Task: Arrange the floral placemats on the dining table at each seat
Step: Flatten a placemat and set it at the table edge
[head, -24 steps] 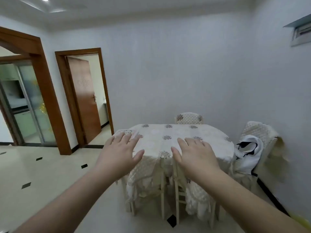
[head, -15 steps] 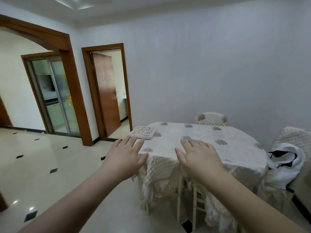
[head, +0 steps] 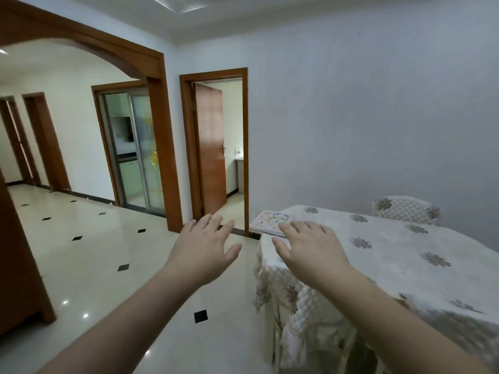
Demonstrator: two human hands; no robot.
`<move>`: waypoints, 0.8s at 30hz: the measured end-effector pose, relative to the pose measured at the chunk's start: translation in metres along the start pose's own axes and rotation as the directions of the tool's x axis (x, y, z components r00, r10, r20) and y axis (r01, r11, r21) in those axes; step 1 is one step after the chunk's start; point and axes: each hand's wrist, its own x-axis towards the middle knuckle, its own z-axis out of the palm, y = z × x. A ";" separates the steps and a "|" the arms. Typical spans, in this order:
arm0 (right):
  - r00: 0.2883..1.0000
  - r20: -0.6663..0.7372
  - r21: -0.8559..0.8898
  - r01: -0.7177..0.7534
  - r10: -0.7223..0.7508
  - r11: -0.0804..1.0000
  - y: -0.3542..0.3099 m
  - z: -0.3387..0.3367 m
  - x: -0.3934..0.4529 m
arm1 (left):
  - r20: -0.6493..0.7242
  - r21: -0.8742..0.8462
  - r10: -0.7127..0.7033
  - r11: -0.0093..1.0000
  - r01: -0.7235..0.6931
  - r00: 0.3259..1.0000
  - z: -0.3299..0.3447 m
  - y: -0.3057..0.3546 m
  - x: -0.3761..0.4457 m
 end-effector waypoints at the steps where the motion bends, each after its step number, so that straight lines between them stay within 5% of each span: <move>1: 1.000 -0.003 0.000 0.005 -0.005 1.000 -0.008 0.003 0.011 | -0.006 0.031 -0.009 0.999 0.009 1.000 0.002 -0.015 0.008; 13: 1.000 0.008 0.003 -0.005 0.005 1.000 -0.030 0.041 0.137 | 0.041 -0.003 -0.019 1.000 0.019 0.999 0.033 -0.085 0.117; 24: 1.000 0.030 -0.001 -0.006 0.007 1.000 0.029 0.091 0.292 | 0.079 0.012 0.017 1.000 -0.018 0.997 0.057 -0.080 0.295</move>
